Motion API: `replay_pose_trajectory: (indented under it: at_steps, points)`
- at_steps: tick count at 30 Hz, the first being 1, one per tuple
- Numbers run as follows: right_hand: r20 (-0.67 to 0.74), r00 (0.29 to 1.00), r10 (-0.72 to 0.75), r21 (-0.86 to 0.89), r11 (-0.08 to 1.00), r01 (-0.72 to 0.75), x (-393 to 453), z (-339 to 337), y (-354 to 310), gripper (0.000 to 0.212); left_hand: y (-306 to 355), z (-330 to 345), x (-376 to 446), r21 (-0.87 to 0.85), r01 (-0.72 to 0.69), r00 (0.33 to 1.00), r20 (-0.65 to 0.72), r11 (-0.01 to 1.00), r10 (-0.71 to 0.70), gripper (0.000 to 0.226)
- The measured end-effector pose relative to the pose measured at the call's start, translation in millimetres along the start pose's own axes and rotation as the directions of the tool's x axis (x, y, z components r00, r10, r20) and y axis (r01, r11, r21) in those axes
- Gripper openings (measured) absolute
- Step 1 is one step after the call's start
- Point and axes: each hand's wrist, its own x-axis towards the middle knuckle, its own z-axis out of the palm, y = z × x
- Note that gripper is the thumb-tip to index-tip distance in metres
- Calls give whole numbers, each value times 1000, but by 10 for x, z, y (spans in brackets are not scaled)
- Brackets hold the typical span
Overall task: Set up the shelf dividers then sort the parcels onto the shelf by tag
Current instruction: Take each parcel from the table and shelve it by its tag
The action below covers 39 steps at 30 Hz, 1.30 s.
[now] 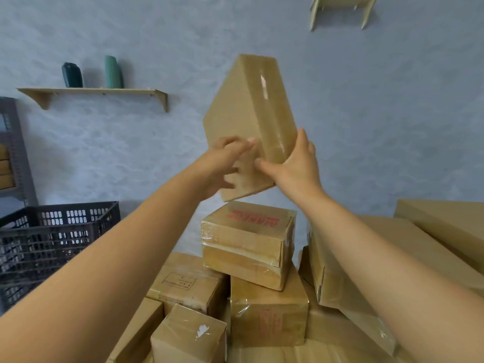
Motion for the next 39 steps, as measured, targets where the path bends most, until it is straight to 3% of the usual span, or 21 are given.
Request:
replay_pose_trajectory:
  at_steps: [2,4,7,10,13,15,17,21,26,29,32,35,39]
  points:
    - [-41,988,-151,-201,969,140,-96,80,-103,121,159,118,-56,-155,-25,1000,-8,988,24,64]
    - [-34,958,-286,-285,921,265,-182,110,-159,119,233,152,-62,-273,-71,995,-81,959,51,61]
    - [80,911,-404,-200,889,412,-304,128,-232,104,183,108,-39,-371,-139,966,-255,918,43,78]
    - [167,868,-468,-83,870,485,-431,155,-263,83,69,-3,-19,-359,-208,913,-405,910,50,100]
    - [266,827,-495,54,864,500,-473,165,-260,65,-55,-171,-16,-320,-245,883,-464,915,74,97]
    - [316,826,-467,123,883,452,-435,139,-230,51,-123,-307,-18,-297,-233,890,-449,926,80,94]
    - [334,858,-390,63,918,392,-364,110,-159,45,-166,-472,-46,-298,-203,908,-414,933,65,91]
    - [243,958,-152,-130,974,187,-182,24,2,55,-258,-843,-113,-321,-152,952,-301,935,51,78]
    - [333,934,131,-35,991,-127,-43,-102,84,67,-478,-1132,-238,-316,-98,989,-133,944,59,57]
    - [488,836,250,240,883,-403,-22,-135,103,67,-559,-1270,-289,-332,-73,997,-48,940,61,44]
    - [629,746,216,391,742,-545,-65,-108,117,49,-554,-1359,-333,-329,-95,995,7,939,103,43]
    - [569,789,232,482,683,-549,-101,-6,79,51,-514,-1403,-304,-325,-82,997,-15,942,82,45]
    - [428,831,355,596,581,-554,-127,183,-83,65,-513,-1388,-284,-350,-8,966,-244,937,-83,46]
